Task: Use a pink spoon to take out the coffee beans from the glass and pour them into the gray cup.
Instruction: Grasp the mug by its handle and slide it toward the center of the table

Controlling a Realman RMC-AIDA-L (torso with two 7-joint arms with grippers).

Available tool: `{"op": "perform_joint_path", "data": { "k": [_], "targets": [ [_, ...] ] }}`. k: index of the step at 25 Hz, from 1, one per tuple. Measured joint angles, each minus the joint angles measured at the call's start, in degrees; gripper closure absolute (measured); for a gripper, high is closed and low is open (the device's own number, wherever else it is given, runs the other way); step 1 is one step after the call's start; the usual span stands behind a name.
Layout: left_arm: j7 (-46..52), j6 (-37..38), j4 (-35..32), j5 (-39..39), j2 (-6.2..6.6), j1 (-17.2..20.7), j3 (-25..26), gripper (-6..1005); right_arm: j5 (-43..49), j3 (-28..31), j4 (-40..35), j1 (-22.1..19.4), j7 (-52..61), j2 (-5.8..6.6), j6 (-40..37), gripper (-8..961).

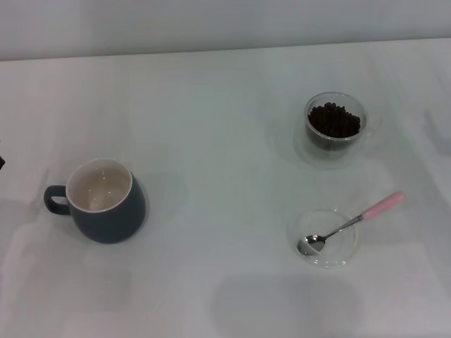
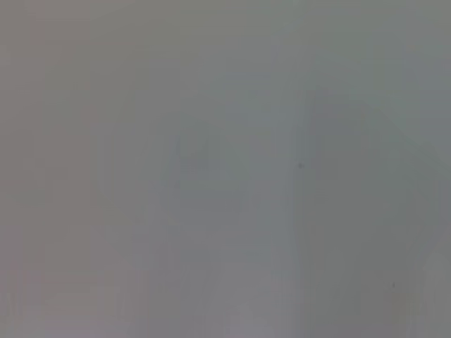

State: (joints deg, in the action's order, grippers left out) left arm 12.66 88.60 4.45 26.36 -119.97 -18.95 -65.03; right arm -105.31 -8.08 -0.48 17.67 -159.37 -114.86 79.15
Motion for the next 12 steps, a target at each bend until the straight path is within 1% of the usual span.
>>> {"op": "perform_joint_path", "data": {
  "k": [12],
  "targets": [
    [0.0, 0.1, -0.2, 0.1, -0.08, 0.0, 0.0, 112, 0.0, 0.0, -0.4, 0.1, -0.1, 0.00, -0.3, 82]
  ]
}}
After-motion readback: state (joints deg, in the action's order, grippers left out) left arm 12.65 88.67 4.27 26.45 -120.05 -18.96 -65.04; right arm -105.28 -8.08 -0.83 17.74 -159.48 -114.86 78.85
